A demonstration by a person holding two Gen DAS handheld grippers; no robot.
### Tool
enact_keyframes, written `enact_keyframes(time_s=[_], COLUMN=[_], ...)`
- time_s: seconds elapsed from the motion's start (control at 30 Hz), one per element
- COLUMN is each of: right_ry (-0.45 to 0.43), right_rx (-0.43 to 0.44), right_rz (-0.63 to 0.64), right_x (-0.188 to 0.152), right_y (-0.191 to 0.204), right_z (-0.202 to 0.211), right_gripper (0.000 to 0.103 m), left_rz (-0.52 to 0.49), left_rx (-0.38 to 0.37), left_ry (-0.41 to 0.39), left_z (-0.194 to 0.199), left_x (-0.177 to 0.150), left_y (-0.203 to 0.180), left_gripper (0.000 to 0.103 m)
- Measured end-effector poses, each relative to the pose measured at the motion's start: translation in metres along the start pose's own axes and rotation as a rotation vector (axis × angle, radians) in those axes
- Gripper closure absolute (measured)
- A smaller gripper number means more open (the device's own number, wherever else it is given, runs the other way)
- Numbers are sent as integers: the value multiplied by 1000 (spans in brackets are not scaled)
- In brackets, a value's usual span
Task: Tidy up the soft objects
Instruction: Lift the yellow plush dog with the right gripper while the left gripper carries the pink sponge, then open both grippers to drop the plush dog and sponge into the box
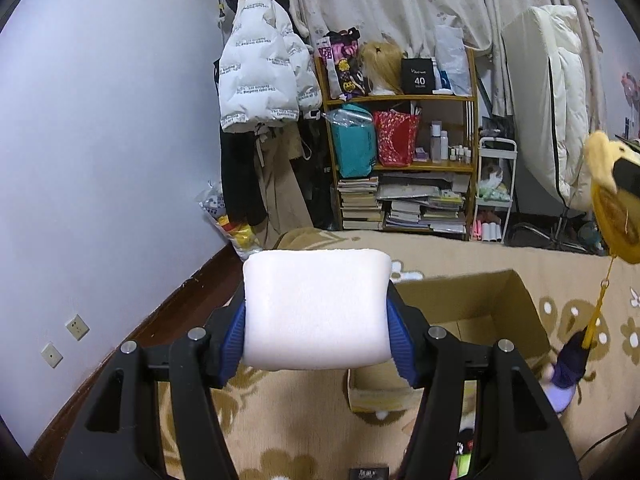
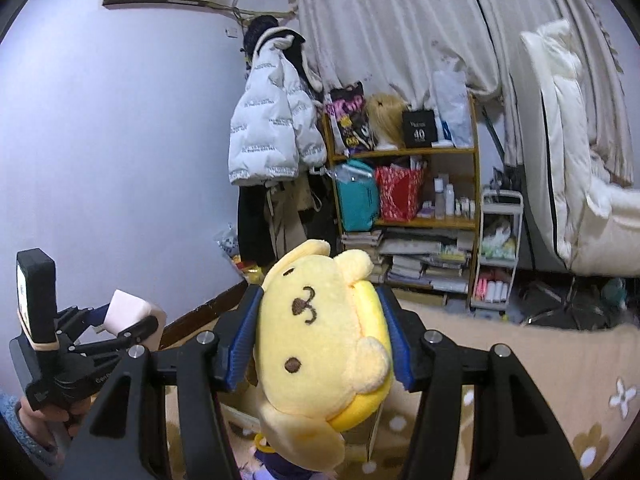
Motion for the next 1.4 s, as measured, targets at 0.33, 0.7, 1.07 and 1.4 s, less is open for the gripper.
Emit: enact_keyframes(time_s=[0.33,0.7,1.07,1.4], right_ry=[-61,102,346,360], right_rx=[-4,9,23,10], right_rz=[14,24,-22,-41], right_x=[53,-2,-101,-108], right_y=[7,9,-2,-11], right_z=[-18,-73,-120,-126], right_gripper=[43,43,40,25], left_rz=[-36,7,40,18], left_rx=[1,-63,-121,-123], left_ry=[-39,59,252,274], left_z=[-15,-63,-118,-120], left_x=[43,24,-51,-61], left_y=[-9,-20,-32,-36], left_gripper=[42,41,34,13])
Point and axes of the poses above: each gripper's, at about its wrist camera, not at the fingertips, and z roughly against the way its jaws point, y to its left, x to its top, the point moved 8 cm from there along -z, roughly the way its jaws point, and after that the axes turned 11 degrees about -x, right-handed, at the moved point
